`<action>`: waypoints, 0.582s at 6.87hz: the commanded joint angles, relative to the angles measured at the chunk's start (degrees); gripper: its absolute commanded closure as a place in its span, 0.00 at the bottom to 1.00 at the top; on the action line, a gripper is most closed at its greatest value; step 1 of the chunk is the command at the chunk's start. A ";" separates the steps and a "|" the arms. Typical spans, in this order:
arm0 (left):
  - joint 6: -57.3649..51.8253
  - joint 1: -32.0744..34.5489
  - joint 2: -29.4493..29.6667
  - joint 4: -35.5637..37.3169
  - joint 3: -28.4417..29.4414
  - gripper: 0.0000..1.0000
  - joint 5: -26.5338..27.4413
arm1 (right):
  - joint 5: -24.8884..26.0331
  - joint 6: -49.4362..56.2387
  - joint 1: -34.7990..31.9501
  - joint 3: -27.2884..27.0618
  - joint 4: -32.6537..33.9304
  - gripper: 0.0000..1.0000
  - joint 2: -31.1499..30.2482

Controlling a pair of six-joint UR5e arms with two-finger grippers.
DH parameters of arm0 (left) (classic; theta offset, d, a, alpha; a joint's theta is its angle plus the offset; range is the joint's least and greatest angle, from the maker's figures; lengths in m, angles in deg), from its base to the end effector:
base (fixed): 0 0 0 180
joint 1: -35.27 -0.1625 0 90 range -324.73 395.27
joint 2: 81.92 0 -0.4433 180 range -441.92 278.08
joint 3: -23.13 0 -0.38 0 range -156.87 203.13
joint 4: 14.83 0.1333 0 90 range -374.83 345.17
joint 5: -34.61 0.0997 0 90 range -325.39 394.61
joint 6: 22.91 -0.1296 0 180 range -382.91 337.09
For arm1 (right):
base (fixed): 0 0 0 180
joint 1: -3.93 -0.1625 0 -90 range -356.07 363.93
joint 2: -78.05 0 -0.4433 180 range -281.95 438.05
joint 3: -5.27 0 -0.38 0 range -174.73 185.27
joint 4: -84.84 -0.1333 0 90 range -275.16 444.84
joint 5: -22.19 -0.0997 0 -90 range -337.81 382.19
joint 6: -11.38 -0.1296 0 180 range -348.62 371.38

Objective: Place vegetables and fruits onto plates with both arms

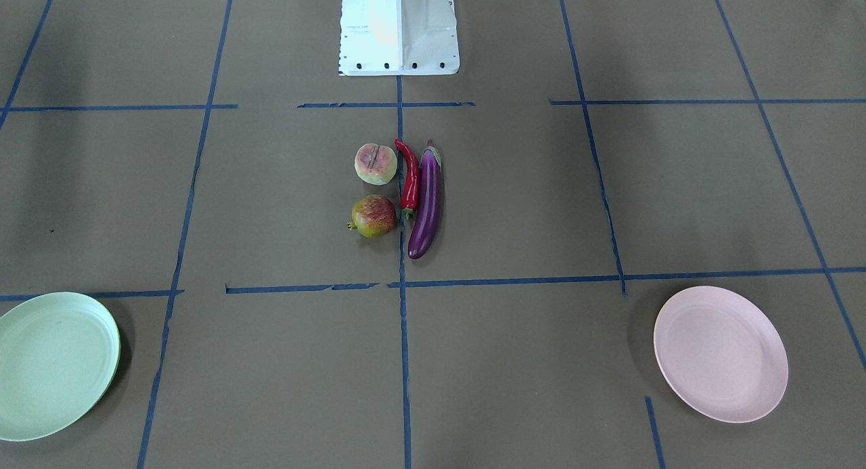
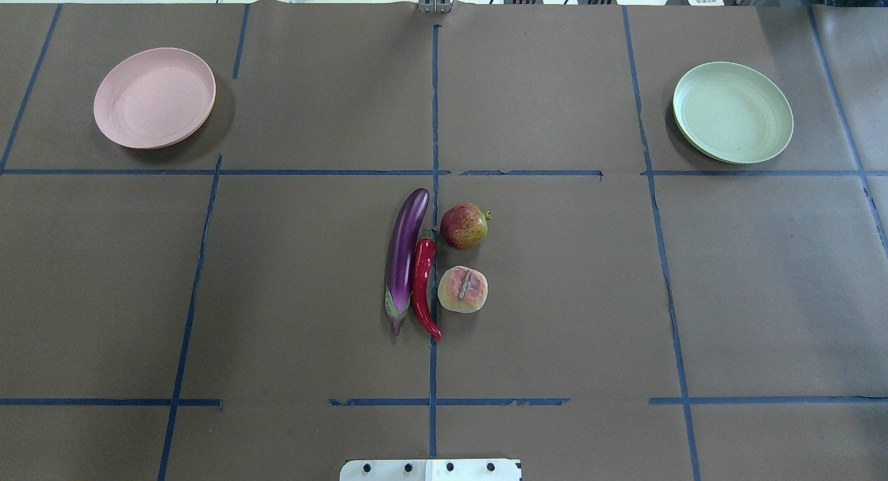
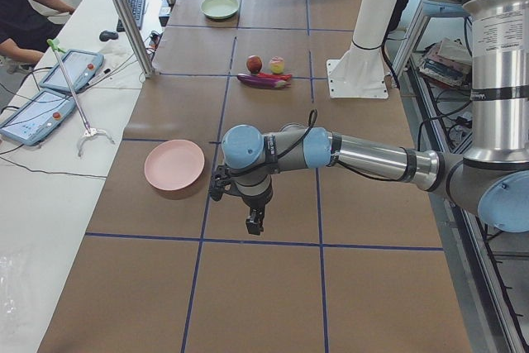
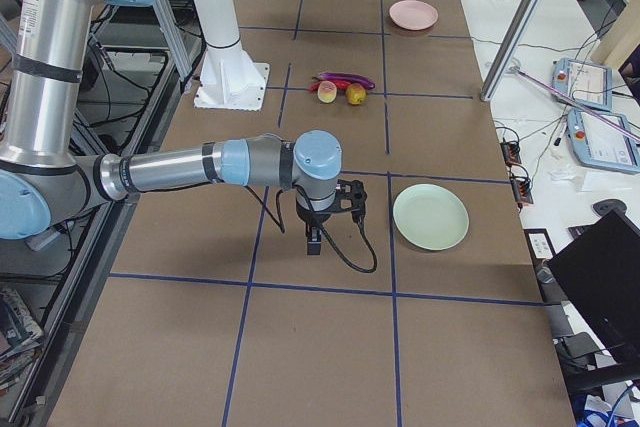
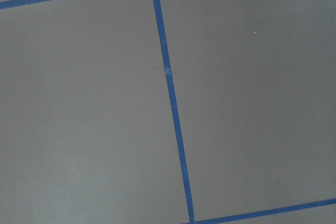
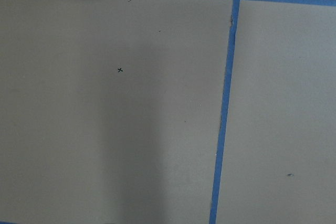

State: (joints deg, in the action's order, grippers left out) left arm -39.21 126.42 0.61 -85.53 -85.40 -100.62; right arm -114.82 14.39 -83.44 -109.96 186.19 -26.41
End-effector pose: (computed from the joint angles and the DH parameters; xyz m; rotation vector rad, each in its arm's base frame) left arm -0.0493 -0.4000 0.6338 -0.0152 0.8008 0.1934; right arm 0.0219 -0.3628 0.6101 -0.0068 -0.8208 -0.0887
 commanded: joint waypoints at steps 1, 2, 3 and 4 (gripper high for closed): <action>-1.60 0.00 -0.09 -1.54 -0.72 0.00 0.49 | -0.19 -0.28 0.01 -0.08 -0.10 0.00 0.05; -1.71 -0.09 -0.01 -0.85 -0.11 0.00 0.49 | -0.36 -0.28 0.01 -0.17 -0.36 0.00 0.14; -1.54 -0.09 -0.18 -0.85 -0.02 0.00 0.58 | -0.54 -0.37 0.10 -0.17 -0.45 0.00 0.05; -1.45 -0.09 -0.27 -0.76 -0.11 0.00 0.15 | -0.63 -0.55 0.10 -0.17 -0.54 0.00 0.05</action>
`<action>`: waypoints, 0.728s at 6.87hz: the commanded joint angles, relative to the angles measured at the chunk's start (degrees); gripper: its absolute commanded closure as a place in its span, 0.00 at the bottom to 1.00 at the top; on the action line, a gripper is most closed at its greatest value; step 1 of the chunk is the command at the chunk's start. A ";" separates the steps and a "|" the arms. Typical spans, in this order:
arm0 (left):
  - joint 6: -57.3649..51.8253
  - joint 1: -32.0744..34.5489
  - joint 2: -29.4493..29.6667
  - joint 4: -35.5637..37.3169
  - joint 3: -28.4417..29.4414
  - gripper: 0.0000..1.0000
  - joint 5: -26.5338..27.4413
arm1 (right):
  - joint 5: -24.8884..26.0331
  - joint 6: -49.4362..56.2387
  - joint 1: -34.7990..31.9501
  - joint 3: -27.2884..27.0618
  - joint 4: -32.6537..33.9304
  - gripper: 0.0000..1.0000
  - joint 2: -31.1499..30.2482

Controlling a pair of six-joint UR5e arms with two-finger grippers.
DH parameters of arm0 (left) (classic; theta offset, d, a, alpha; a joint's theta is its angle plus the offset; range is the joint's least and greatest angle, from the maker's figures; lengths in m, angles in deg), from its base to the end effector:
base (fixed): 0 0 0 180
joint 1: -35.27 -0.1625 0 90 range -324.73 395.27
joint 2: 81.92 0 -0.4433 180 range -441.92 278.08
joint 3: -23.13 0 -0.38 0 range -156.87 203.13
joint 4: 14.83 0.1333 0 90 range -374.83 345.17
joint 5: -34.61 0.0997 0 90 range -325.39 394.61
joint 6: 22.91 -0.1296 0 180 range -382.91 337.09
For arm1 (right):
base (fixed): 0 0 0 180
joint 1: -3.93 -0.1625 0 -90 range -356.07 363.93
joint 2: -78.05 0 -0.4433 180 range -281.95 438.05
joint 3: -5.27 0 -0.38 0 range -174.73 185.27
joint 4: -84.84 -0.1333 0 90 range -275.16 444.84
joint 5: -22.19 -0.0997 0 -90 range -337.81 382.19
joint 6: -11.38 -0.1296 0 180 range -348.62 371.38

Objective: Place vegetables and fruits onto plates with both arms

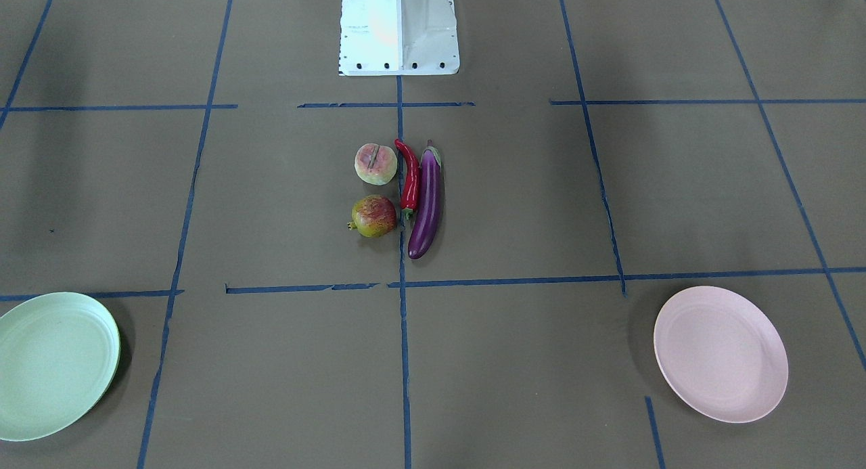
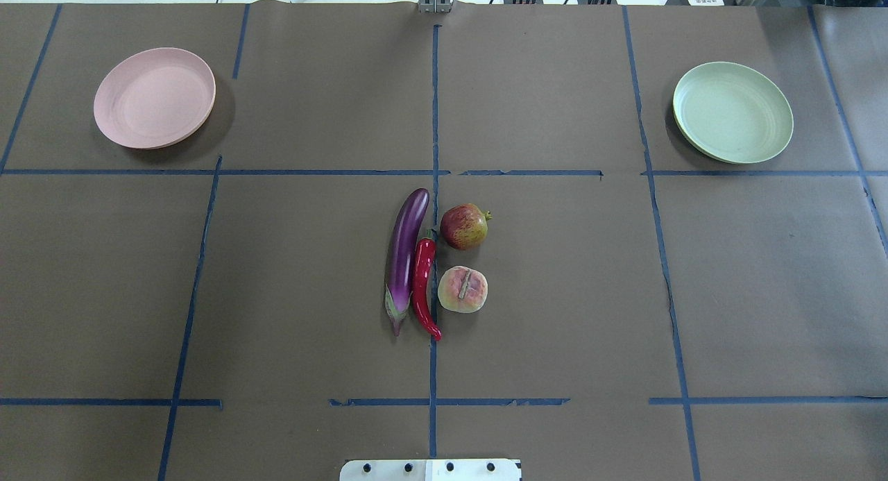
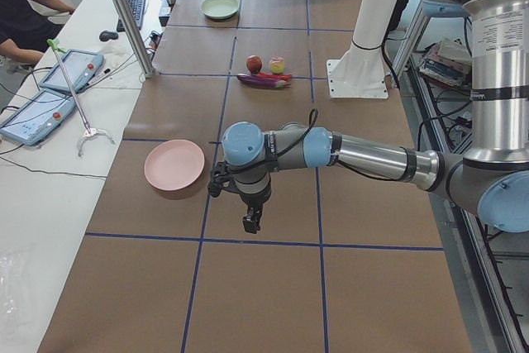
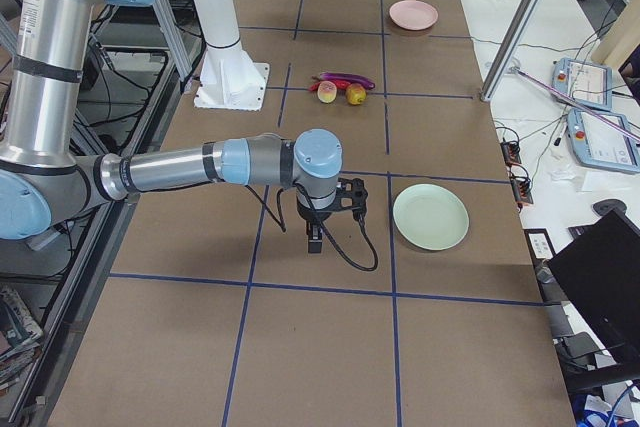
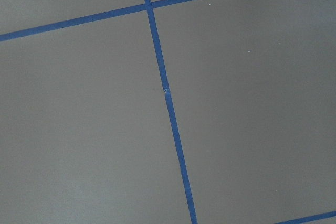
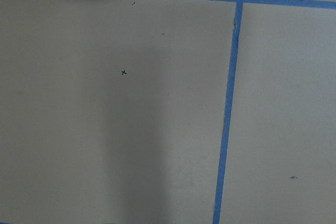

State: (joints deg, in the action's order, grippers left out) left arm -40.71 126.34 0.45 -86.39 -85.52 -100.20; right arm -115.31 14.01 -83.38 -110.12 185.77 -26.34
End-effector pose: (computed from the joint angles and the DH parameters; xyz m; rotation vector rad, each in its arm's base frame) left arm -0.0494 -0.4003 0.6333 0.0069 0.7922 0.2260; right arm 0.0207 -0.3640 0.6068 0.0007 -0.8293 -0.0880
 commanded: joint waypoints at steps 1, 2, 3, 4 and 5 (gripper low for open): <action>0.05 -0.01 -0.11 0.19 0.27 0.00 -0.37 | 0.03 -0.25 0.03 -0.02 -0.21 0.00 -0.03; 0.05 -0.01 -0.11 0.19 0.36 0.00 -0.37 | 0.03 -0.16 0.03 -0.02 -0.12 0.00 -0.03; 0.14 -0.10 -0.03 0.02 0.36 0.00 -0.46 | 0.12 -0.25 0.03 -0.02 -0.21 0.00 -0.03; -0.21 -0.10 -0.11 -0.50 0.36 0.00 -0.46 | 0.03 -0.16 0.03 -0.02 -0.21 0.00 0.06; -0.47 -0.10 -0.11 -0.60 0.19 0.00 -0.55 | -0.05 -0.16 0.12 -0.02 -0.21 0.00 0.06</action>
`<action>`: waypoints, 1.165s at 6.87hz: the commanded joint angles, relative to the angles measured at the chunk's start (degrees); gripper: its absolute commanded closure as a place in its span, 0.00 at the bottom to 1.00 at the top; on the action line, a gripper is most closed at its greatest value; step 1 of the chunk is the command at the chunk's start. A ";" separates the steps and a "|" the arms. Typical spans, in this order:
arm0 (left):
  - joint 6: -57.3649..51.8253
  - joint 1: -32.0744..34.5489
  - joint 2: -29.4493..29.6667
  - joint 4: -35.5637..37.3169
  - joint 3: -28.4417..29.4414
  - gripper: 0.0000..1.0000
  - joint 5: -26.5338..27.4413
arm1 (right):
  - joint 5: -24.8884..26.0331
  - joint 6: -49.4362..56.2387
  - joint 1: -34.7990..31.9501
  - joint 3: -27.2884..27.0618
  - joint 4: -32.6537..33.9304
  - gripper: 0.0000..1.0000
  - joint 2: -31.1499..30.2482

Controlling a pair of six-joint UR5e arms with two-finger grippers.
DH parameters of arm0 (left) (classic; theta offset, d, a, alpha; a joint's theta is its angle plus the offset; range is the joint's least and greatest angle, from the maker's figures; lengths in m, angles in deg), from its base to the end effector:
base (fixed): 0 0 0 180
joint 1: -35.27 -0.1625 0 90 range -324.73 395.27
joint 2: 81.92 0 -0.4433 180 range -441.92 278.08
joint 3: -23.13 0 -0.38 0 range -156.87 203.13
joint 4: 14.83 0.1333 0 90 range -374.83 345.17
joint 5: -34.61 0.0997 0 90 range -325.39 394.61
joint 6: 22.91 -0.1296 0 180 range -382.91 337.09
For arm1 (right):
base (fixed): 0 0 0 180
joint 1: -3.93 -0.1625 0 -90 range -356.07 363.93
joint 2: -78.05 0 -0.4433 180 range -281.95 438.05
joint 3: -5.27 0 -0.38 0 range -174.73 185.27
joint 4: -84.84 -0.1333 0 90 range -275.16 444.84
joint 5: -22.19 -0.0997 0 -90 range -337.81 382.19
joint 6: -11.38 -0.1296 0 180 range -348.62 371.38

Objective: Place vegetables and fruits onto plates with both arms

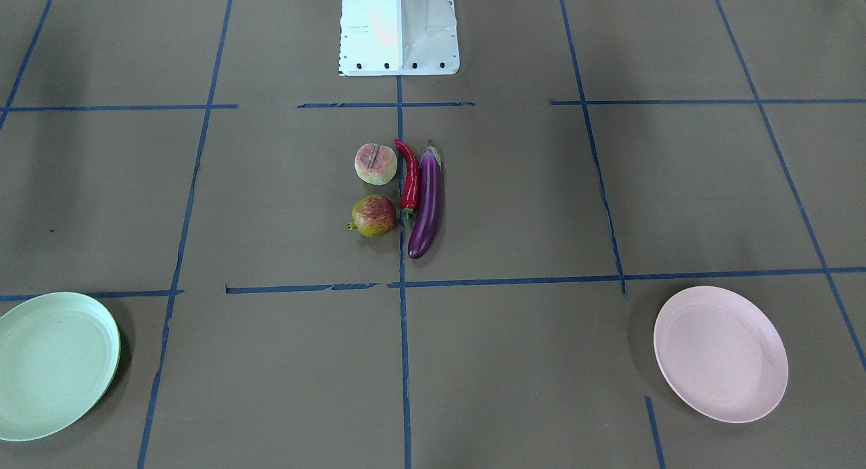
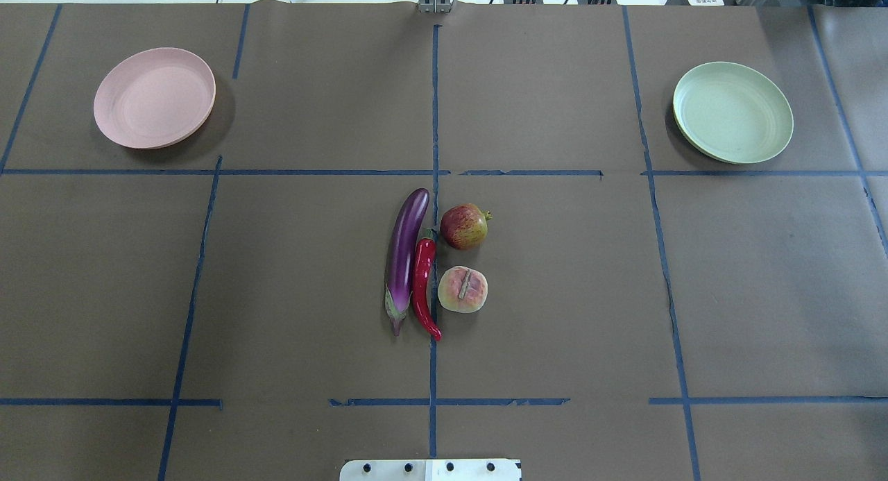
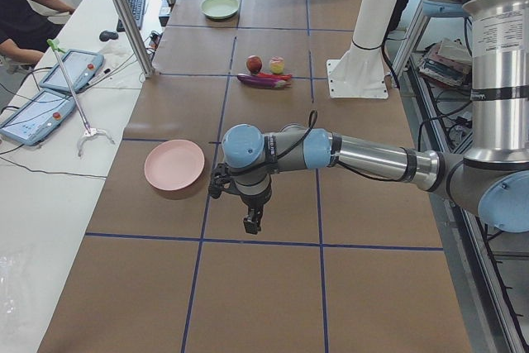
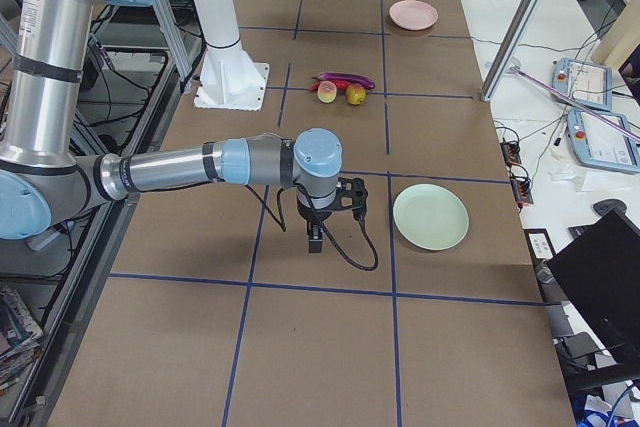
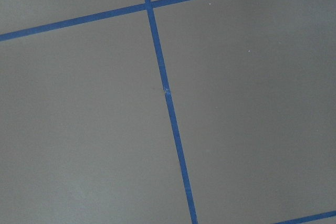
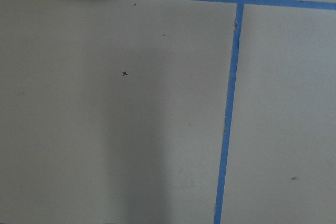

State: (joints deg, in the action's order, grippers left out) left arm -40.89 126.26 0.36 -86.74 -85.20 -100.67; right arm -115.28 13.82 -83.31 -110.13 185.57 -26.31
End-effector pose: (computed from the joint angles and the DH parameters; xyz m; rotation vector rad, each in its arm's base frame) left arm -0.0481 -0.4002 0.6352 0.0081 0.8005 0.2290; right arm 0.0203 -0.3646 0.6062 0.0028 -0.8288 -0.0877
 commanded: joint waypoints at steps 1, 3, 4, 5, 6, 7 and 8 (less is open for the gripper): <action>-0.29 0.07 -0.02 -0.34 -0.03 0.00 -0.08 | -0.09 -0.06 0.14 0.00 -0.01 0.00 0.04; -0.20 -0.01 0.06 -0.34 -0.38 0.00 -0.08 | -0.17 -0.15 0.14 -0.26 -0.01 0.00 0.04; -0.20 -0.01 -0.02 -0.34 -0.39 0.00 -0.08 | -0.17 -0.33 0.31 -0.44 -0.01 0.00 0.04; -0.29 -0.10 -0.02 -0.34 -0.73 0.00 -0.08 | -0.26 -0.50 0.75 -1.14 -0.01 0.00 0.12; -0.29 -0.10 -0.02 -0.34 -0.74 0.00 -0.08 | -0.61 -5.73 2.41 -3.23 -0.10 0.00 0.21; -0.29 -0.10 0.06 -0.42 -0.91 0.00 -0.08 | -0.87 -14.48 4.77 -5.08 -3.23 0.00 1.52; -0.29 -0.10 0.06 -1.21 -1.00 0.00 -0.08 | -1.31 -23.79 8.45 -5.10 -9.35 0.00 1.71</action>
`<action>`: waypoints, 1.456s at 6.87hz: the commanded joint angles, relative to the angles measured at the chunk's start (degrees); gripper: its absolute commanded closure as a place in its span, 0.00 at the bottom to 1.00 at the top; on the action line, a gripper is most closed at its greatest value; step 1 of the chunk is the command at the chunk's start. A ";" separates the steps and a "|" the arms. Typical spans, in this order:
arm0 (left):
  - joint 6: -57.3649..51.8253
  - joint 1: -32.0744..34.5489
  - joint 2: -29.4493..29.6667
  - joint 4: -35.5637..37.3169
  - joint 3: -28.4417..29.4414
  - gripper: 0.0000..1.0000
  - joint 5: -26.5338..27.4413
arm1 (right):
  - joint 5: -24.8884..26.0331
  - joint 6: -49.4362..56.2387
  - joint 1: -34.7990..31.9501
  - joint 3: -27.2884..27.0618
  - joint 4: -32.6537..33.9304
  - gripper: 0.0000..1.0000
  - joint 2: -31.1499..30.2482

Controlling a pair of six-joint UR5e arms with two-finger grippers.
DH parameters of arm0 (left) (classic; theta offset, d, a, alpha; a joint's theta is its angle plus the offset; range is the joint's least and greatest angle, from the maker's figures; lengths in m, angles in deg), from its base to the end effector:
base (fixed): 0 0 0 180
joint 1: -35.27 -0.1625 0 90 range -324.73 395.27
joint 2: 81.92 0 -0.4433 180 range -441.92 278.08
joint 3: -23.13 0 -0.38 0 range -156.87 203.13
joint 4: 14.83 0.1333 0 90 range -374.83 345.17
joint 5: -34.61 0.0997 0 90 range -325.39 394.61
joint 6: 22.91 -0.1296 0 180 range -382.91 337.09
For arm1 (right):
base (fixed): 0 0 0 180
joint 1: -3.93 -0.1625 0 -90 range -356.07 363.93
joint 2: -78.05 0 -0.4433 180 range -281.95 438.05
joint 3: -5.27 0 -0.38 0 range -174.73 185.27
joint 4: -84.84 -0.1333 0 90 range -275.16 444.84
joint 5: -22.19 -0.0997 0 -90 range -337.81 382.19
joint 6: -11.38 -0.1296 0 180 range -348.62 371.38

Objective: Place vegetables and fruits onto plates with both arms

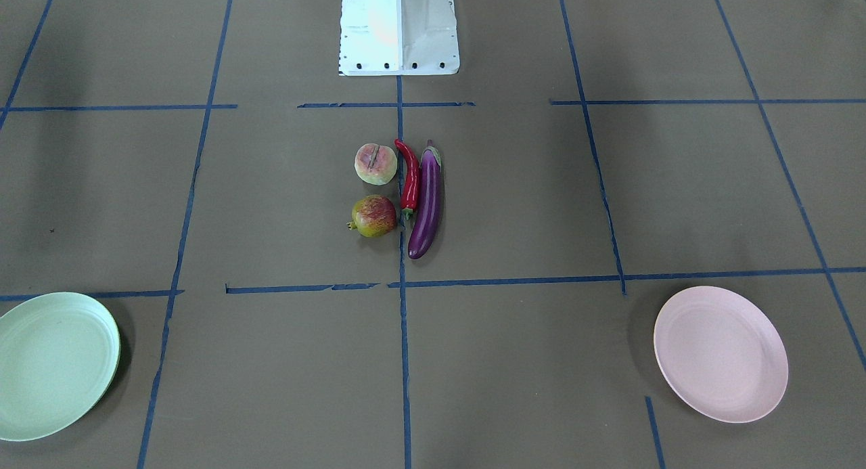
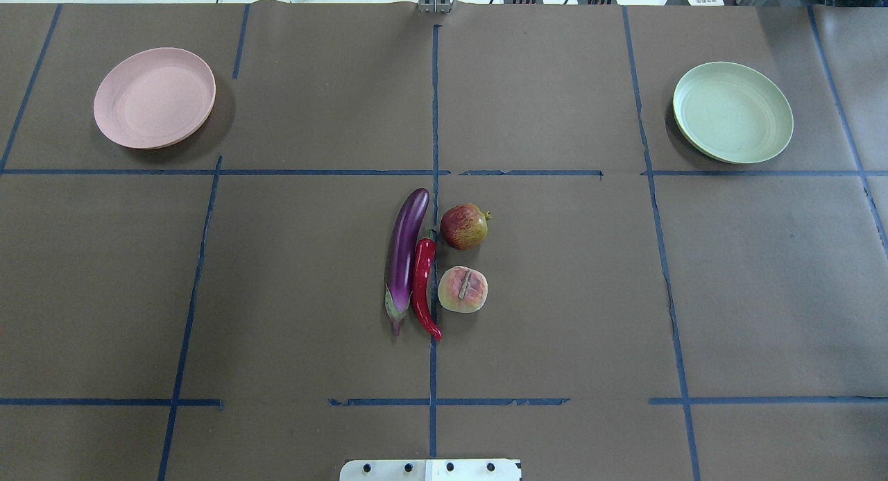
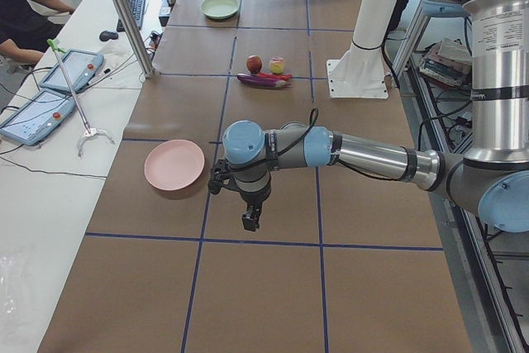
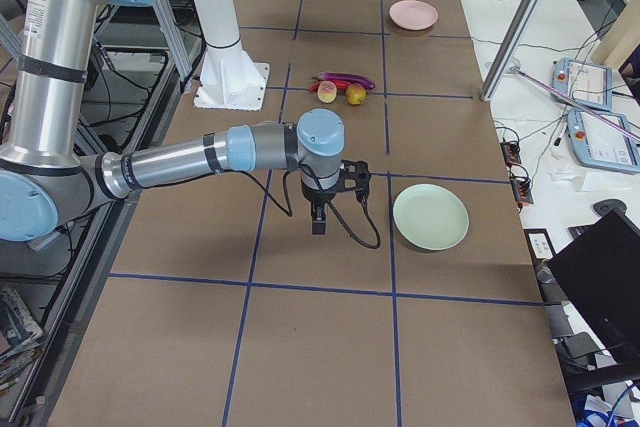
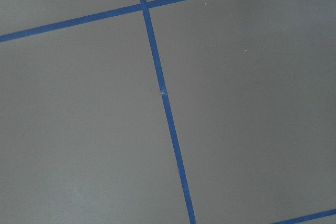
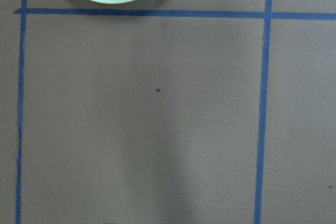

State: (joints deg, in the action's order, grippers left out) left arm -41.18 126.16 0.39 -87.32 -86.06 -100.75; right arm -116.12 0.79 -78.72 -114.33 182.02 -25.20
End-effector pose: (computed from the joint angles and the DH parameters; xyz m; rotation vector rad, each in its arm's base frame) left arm -0.0473 -0.4020 0.6271 0.0337 0.7985 0.2456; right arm -0.0118 -0.3768 0.5562 0.0174 -0.8543 -0.0144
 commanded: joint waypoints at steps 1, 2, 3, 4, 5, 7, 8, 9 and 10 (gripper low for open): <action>0.08 -0.01 0.04 -1.51 -0.14 0.00 0.00 | -0.39 -22.51 8.08 -0.82 -13.52 0.00 0.77; 0.00 -0.01 -0.05 -1.52 -0.14 0.00 0.00 | -0.39 -34.20 11.86 -0.73 -18.99 0.00 3.12; 0.00 -0.01 0.04 -1.60 -0.06 0.00 0.00 | -0.39 -42.85 14.51 -0.90 -19.13 0.00 7.58; 0.08 -0.09 0.04 -1.61 -0.05 0.00 0.00 | 0.48 -51.03 19.06 -0.73 -19.05 0.00 12.06; 0.08 -0.27 0.04 -1.61 0.03 0.00 0.00 | 2.93 -59.37 24.07 -0.29 -18.44 0.00 17.94; 0.26 -0.44 0.04 -1.52 0.30 0.00 0.00 | 12.65 -75.21 36.37 3.55 -17.30 0.00 29.19; 0.26 -0.44 0.04 -1.52 0.38 0.00 0.00 | 18.19 -78.67 41.73 5.84 -12.94 0.00 34.29; 0.26 -0.44 0.04 -1.52 0.38 0.00 0.00 | 23.99 -78.79 45.87 6.91 -7.85 0.00 38.26; 0.26 -0.44 -0.05 -1.52 0.38 0.00 0.00 | 26.13 -79.84 47.13 9.70 -6.67 0.00 41.26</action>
State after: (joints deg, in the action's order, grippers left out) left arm -40.93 125.72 0.41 -88.84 -85.71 -100.75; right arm -94.28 -77.47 -34.71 -107.42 172.36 11.71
